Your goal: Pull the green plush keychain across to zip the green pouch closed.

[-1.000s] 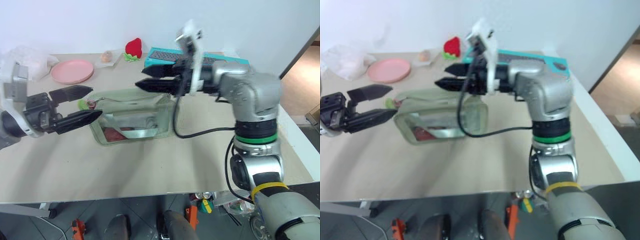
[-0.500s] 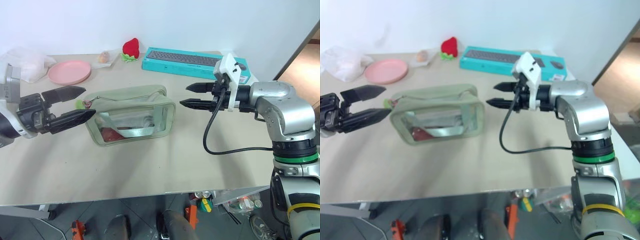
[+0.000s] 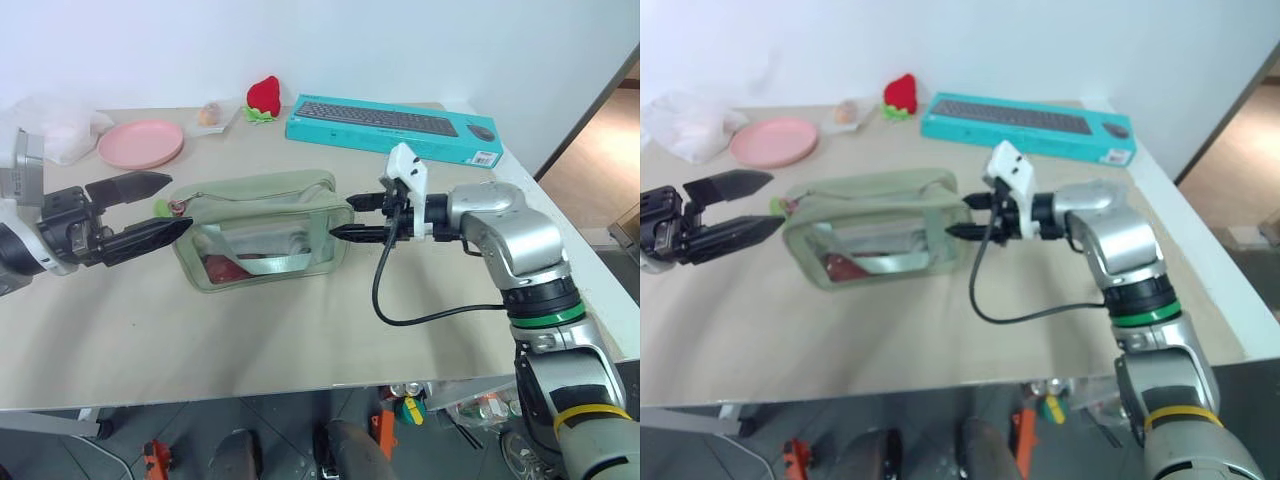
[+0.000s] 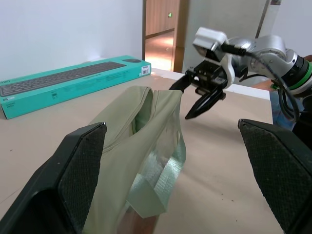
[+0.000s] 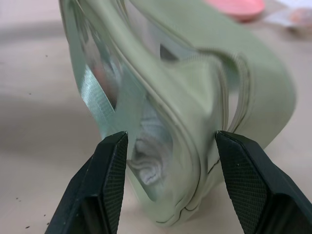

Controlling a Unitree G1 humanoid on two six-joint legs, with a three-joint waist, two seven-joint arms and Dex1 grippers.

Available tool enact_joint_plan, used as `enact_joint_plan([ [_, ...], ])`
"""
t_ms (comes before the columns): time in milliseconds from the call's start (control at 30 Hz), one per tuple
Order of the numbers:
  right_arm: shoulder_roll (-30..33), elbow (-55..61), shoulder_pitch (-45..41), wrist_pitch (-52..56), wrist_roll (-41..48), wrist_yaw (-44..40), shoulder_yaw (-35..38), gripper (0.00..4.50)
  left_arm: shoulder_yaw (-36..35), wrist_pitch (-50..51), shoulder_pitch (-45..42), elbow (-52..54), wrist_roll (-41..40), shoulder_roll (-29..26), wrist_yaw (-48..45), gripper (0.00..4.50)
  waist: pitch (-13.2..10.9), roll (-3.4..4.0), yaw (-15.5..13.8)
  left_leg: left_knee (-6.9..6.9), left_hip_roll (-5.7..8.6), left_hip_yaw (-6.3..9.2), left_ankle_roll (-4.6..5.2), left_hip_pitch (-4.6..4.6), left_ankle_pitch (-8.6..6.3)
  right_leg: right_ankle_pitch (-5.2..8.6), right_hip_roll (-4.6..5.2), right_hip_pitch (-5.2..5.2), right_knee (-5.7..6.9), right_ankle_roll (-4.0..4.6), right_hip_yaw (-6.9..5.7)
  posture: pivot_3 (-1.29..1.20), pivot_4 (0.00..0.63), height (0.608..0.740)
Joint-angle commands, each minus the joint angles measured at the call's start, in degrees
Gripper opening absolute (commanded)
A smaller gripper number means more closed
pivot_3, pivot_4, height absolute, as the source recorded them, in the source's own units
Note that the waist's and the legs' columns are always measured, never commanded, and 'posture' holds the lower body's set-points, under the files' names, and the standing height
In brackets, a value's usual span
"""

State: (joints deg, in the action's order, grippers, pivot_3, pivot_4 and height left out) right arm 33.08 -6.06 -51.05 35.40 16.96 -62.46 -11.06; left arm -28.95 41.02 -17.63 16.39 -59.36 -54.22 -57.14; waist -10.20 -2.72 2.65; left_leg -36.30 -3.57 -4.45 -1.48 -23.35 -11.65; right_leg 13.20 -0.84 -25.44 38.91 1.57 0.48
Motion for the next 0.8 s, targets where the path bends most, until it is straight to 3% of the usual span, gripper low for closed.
enact_joint_plan([
  [33, -0.1, -0.3, -1.2, -2.2, 0.1, -0.3, 1.4, 2.11, -2.3, -1.4, -0.1, 0.5, 0.2, -0.1, 0.1, 4.5, 0.0, 0.0, 0.0, 0.0, 0.0, 0.0, 0.0, 0.0, 0.0, 0.0, 0.0, 0.0, 0.0, 0.0, 0.0, 0.0, 0.15, 0.74],
  [233, 0.2, 1.9, 0.7, -3.1, 1.5, -1.5, 2.3, 0.03, -4.0, -0.3, -2.4, -5.1, -0.3, 1.1, 5.2, 4.5, 0.0, 0.0, 0.0, 0.01, -0.05, 0.02, -0.01, 0.01, -0.01, 0.01, -0.05, 0.0, 0.0, 0.0, -0.02, 0.0, 0.15, 0.74],
  [467, 0.9, 4.6, 2.2, -3.2, 2.1, -2.5, 2.0, 0.01, -3.0, 0.9, -3.2, -14.0, 3.1, 1.7, 9.7, 4.5, 0.0, 0.0, 0.0, 0.01, -0.06, 0.01, -0.01, 0.02, -0.01, 0.0, -0.06, 0.0, 0.02, 0.0, -0.02, 0.0, 0.15, 0.74],
  [800, 2.6, 8.3, 5.0, -0.9, 2.9, -3.5, 0.9, 0.01, -3.6, 0.8, 2.2, -21.0, 6.7, 2.4, 7.1, 4.5, 0.0, -0.03, 0.0, 0.01, -0.08, 0.01, -0.07, 0.02, -0.04, 0.04, -0.03, -0.01, 0.02, 0.05, -0.05, 0.0, 0.15, 0.74],
])
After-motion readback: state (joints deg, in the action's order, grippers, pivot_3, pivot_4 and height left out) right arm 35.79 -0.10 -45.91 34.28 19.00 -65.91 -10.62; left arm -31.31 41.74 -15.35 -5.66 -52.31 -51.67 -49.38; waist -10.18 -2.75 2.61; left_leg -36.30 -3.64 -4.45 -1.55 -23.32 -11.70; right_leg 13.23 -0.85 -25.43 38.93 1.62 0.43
